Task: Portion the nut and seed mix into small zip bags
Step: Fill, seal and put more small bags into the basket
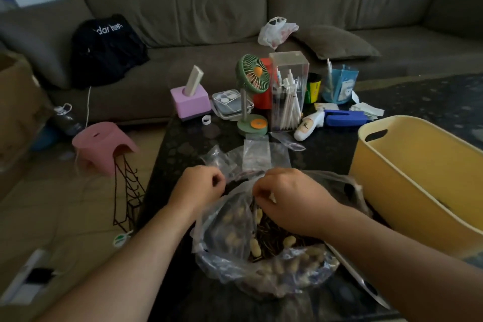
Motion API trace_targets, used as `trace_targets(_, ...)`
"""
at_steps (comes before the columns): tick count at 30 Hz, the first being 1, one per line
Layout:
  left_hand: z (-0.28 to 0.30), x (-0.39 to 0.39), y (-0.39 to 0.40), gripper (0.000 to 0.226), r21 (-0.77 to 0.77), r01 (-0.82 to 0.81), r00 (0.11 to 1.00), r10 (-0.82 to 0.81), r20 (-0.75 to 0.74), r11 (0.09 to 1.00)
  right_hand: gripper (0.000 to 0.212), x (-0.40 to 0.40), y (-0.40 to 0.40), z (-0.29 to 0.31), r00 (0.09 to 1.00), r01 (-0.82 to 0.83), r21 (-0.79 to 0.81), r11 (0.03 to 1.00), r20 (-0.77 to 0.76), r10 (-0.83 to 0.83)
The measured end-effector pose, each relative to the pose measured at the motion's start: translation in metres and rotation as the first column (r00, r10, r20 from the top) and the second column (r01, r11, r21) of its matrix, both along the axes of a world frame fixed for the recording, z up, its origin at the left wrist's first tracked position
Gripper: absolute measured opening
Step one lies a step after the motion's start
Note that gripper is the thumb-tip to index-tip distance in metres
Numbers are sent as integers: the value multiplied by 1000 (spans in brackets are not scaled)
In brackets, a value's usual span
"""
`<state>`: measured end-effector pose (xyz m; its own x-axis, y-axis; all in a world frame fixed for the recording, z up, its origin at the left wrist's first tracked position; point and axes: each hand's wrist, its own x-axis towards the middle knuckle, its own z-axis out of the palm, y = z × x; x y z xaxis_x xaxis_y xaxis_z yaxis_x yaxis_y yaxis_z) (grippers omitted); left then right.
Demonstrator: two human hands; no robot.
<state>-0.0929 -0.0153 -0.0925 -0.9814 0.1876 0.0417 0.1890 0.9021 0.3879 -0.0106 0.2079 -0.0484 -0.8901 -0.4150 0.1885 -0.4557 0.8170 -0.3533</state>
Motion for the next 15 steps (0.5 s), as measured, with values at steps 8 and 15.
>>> trace_targets(8, 73, 50, 14, 10, 505, -27, 994, 75, -74, 863, 13, 4, -7, 21, 977, 204, -491, 847, 158, -143)
trace_targets(15, 81, 96, 42, 12, 638, 47, 991, -116, 66, 769, 8, 21, -11, 29, 949, 276, -694, 664, 305, -76)
